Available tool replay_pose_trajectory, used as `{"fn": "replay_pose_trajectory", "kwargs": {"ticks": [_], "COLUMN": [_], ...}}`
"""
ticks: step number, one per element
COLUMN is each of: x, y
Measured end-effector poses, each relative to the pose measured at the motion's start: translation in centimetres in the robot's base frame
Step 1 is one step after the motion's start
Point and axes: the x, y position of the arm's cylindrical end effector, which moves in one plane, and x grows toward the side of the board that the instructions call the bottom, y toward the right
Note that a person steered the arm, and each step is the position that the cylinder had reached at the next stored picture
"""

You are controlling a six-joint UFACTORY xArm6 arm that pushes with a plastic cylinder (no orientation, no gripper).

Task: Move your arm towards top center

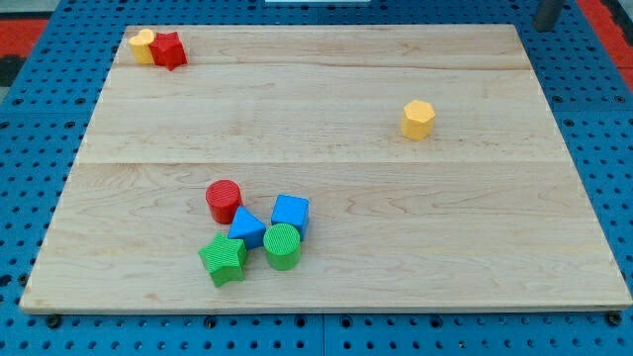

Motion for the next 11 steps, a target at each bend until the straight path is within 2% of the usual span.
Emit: {"fn": "replay_pose_trajectory", "kwargs": {"ticks": [2, 5, 6, 7, 11], "x": [-0.2, 4.6, 2.3, 2.5, 2.0], "y": [-1.1, -12.0, -16.0, -19.6, -23.0]}}
